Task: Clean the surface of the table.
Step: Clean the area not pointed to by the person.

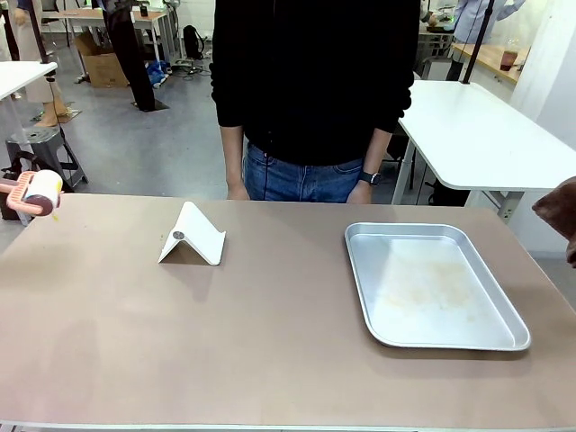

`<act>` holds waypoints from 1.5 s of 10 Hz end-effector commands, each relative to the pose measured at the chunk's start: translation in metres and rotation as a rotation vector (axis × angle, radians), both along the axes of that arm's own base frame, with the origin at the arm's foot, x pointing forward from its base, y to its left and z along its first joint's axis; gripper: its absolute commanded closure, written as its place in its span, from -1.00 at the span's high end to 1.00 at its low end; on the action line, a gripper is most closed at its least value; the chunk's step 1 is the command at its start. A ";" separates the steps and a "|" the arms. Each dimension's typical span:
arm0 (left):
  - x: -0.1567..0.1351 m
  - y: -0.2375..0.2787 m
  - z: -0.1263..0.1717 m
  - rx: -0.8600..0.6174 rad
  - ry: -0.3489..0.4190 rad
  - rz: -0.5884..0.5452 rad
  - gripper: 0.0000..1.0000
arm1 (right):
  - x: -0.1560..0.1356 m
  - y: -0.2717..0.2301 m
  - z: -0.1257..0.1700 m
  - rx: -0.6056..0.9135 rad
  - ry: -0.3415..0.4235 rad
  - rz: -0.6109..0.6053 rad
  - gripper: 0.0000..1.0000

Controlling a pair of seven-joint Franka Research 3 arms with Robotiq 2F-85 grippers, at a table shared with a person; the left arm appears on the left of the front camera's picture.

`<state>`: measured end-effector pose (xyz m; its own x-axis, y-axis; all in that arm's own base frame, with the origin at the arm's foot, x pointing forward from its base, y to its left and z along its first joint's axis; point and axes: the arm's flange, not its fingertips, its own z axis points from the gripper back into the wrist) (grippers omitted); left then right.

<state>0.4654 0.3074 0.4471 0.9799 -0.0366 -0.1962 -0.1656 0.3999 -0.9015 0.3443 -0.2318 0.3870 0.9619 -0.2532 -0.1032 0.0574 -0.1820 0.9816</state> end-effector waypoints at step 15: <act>-0.053 -0.012 0.016 0.004 -0.043 -0.129 -0.94 | -0.001 -0.001 0.004 0.012 -0.008 0.005 -1.00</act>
